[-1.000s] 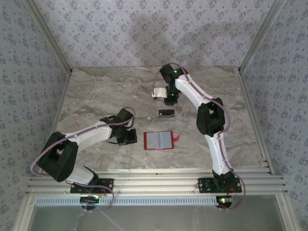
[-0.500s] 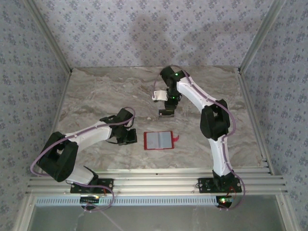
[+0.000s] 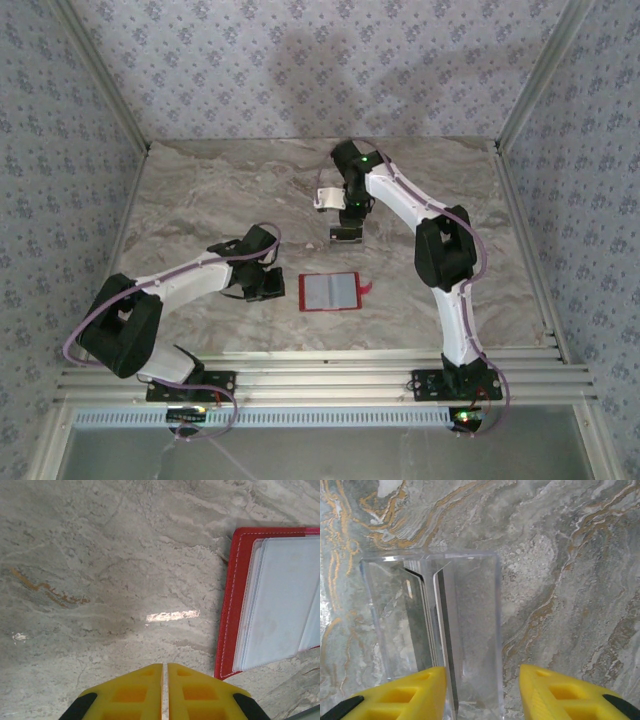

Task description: Take the credit cards out of the card holder

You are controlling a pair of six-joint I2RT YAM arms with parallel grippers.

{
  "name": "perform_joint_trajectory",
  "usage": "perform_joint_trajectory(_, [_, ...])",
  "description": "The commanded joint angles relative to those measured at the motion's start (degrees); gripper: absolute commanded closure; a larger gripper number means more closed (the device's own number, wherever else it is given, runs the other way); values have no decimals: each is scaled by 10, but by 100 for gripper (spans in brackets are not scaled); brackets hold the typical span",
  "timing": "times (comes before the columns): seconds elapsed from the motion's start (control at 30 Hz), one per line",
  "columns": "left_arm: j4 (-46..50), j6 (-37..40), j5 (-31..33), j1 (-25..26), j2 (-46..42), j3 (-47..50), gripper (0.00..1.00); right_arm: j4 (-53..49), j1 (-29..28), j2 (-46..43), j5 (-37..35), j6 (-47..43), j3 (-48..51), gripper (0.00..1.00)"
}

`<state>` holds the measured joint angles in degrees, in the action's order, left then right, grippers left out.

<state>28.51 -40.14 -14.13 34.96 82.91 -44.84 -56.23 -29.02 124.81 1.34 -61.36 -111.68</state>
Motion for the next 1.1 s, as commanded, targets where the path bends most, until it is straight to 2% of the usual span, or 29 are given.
perform_joint_trajectory(0.0, [11,3,-7,-2,0,-18,88,17,-1,14,-18,-13,-3,57])
perform_joint_trajectory(0.53, [8,2,-8,-2,1,-17,88,93,2,13,-42,9,26,57])
perform_joint_trajectory(0.87, [8,2,-9,-2,-3,-15,88,101,2,9,-48,13,51,58])
perform_joint_trajectory(1.07, [6,0,-9,-2,-8,-12,88,105,1,-25,-55,29,50,58])
